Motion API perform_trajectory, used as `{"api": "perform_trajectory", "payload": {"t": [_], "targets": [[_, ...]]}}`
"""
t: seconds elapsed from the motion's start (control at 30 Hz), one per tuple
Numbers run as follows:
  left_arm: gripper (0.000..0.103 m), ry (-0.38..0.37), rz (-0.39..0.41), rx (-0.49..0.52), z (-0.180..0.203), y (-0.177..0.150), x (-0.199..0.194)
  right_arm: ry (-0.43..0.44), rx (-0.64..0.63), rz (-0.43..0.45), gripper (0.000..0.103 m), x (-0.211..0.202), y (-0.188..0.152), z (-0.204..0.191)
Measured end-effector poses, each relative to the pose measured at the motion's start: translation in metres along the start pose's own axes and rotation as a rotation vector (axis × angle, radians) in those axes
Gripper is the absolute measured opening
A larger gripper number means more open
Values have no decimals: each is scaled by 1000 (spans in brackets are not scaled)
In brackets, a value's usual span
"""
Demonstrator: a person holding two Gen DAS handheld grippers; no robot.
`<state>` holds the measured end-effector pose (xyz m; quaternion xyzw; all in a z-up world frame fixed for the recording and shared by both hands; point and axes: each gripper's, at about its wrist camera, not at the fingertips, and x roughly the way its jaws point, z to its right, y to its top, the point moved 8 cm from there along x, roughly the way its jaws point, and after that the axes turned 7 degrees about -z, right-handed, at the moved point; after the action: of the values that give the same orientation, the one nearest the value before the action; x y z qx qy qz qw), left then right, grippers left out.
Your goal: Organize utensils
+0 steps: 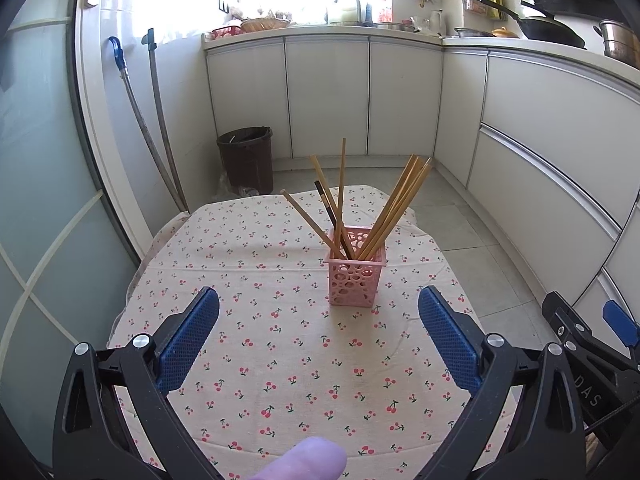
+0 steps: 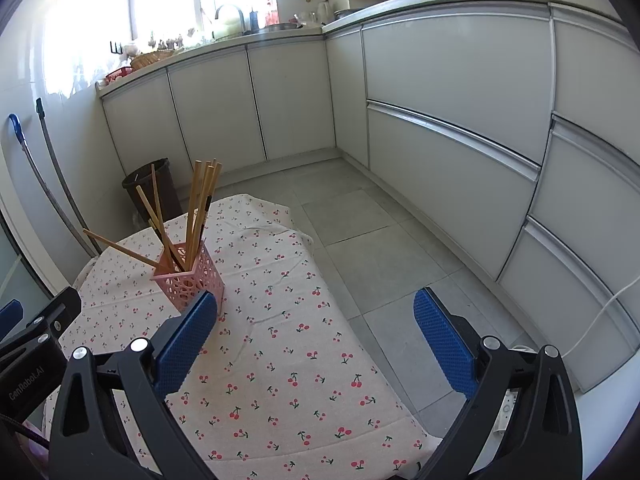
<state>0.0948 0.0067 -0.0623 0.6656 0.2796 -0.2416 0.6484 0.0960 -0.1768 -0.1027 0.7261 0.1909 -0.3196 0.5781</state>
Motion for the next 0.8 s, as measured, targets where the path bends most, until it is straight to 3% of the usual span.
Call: {"api": "perform_trajectory", "payload": {"t": [0.8], "targets": [[96, 6, -10, -8, -2, -3, 5, -2, 4, -5, 96, 1, -3, -2]]}}
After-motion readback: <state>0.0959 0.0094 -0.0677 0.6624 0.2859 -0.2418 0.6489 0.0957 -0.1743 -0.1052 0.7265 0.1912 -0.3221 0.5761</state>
